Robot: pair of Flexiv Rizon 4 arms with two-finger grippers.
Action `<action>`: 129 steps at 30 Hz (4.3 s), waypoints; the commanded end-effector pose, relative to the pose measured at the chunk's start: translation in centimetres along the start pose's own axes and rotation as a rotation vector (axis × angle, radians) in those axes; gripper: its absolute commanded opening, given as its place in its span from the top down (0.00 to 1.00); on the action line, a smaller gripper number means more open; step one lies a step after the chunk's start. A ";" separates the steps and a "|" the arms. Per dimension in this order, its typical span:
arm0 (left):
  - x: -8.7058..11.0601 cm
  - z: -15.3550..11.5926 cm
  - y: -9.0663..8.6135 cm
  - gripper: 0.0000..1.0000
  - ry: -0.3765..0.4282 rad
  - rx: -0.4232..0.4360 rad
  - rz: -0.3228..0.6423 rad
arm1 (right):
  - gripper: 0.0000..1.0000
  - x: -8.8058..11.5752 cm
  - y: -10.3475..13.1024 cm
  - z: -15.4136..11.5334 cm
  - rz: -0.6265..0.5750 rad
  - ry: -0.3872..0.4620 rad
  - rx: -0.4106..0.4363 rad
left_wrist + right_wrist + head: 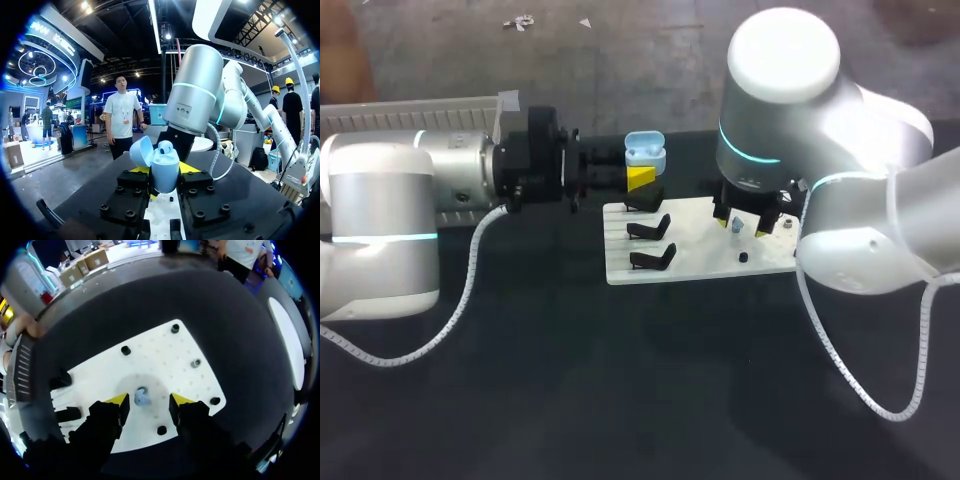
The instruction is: Pick up each earbud case from the left stands, insert the matching earbuds, close the lid, and place the case in the box.
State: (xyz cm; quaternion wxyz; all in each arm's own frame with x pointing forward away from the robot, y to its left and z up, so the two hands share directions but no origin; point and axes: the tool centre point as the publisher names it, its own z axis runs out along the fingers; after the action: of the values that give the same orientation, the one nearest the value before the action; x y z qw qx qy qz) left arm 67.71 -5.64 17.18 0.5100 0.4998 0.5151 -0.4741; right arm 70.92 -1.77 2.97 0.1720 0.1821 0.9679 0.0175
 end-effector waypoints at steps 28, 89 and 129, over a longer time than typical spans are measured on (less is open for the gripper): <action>0.0 0.1 -0.2 1.00 -0.002 -0.009 0.003 | 0.72 -0.3 0.8 0.6 0.012 0.015 -0.002; 0.0 0.1 -0.2 1.00 -0.002 -0.009 0.003 | 1.00 3.9 -1.7 -13.8 -0.290 0.071 -0.047; 0.0 0.1 -0.2 1.00 -0.002 -0.009 0.003 | 1.00 3.7 8.4 -24.3 -0.833 0.015 -0.190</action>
State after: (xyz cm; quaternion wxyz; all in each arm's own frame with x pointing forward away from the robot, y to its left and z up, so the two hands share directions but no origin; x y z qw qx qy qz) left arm 67.71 -5.65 17.18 0.5099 0.4998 0.5153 -0.4740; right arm 62.26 8.07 25.37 0.1753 -0.2408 0.9539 0.0371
